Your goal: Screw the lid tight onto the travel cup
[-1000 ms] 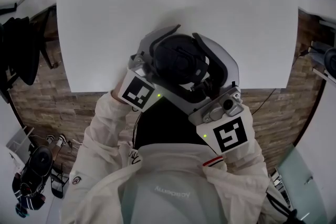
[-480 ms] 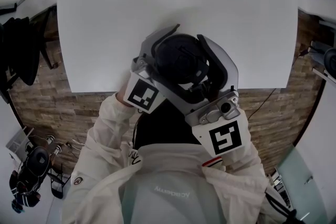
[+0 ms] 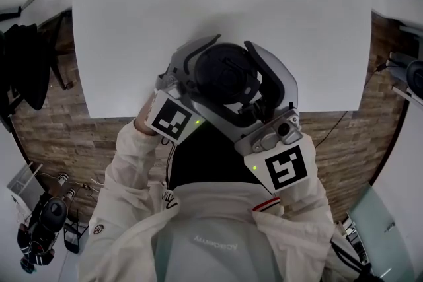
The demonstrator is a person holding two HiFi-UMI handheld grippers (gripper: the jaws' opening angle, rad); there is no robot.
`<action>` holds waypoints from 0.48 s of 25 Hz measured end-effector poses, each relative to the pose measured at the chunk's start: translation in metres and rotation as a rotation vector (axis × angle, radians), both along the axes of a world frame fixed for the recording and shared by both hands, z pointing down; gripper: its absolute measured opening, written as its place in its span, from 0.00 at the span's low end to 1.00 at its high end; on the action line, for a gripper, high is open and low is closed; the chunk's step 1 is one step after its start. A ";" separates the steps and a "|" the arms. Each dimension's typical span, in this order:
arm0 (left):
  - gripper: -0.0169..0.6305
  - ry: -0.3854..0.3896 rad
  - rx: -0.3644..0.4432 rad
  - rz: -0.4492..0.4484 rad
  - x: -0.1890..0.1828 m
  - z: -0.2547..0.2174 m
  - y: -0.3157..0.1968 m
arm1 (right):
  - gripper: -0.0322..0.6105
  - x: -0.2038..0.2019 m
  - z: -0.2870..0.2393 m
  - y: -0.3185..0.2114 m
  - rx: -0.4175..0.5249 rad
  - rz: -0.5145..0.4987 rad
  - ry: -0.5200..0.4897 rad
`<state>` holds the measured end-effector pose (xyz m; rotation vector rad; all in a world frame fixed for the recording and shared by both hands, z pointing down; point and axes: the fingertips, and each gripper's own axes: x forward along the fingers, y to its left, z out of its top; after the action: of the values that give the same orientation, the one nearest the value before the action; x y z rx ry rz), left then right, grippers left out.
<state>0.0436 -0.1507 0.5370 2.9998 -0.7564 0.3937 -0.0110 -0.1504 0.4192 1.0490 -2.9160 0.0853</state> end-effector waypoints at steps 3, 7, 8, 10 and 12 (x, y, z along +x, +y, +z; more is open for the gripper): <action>0.65 -0.035 -0.007 -0.011 -0.011 0.002 0.006 | 0.69 0.003 -0.001 0.002 0.004 -0.011 0.001; 0.65 -0.050 -0.025 -0.022 -0.027 -0.002 0.012 | 0.69 0.005 -0.013 0.006 0.003 -0.042 -0.033; 0.65 -0.055 -0.030 -0.017 -0.033 -0.004 0.016 | 0.69 0.005 -0.019 0.007 -0.001 -0.044 -0.048; 0.65 -0.070 -0.046 -0.011 -0.048 -0.011 0.025 | 0.69 0.006 -0.035 0.011 -0.006 -0.042 -0.070; 0.64 -0.075 -0.053 -0.029 -0.067 -0.025 0.036 | 0.69 0.012 -0.055 0.018 -0.016 -0.023 -0.093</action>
<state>-0.0232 -0.1151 0.5118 2.9364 -0.7809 0.5187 0.0014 -0.1321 0.3641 1.0370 -3.0037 0.1603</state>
